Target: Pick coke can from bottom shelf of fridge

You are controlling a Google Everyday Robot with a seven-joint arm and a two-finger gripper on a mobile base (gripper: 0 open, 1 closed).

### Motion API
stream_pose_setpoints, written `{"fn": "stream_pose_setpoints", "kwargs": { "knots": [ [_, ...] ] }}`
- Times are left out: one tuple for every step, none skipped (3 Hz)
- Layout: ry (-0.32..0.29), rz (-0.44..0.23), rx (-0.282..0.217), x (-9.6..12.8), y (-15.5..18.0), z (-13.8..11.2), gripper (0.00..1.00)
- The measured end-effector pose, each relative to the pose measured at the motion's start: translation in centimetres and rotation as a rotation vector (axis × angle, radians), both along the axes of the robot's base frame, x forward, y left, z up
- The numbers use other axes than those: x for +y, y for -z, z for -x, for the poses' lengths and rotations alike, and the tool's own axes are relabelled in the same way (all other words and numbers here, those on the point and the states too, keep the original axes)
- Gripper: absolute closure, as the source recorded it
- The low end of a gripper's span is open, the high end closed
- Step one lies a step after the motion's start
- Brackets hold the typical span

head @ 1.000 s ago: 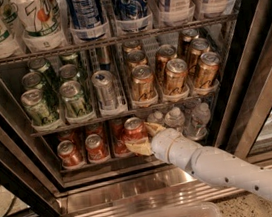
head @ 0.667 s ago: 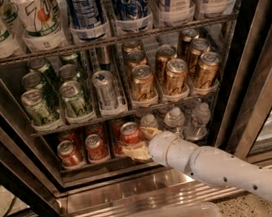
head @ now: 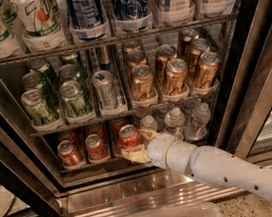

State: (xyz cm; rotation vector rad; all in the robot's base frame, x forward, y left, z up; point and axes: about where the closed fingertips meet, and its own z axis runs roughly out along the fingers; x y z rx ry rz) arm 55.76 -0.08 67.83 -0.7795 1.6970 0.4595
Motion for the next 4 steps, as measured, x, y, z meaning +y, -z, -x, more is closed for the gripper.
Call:
{"fn": "stream_pose_setpoints", "kwargs": {
  "knots": [
    [-0.064,0.016,0.035,1.3,0.6,3.0,1.00],
    [-0.101,0.030,0.067,1.2,1.1,6.1,1.00],
    [-0.079,-0.008,0.059,-2.0,-0.7,11.2,1.00],
    [-0.067,-0.007,0.060,-2.6,-0.6,11.2,1.00]
  ]
}}
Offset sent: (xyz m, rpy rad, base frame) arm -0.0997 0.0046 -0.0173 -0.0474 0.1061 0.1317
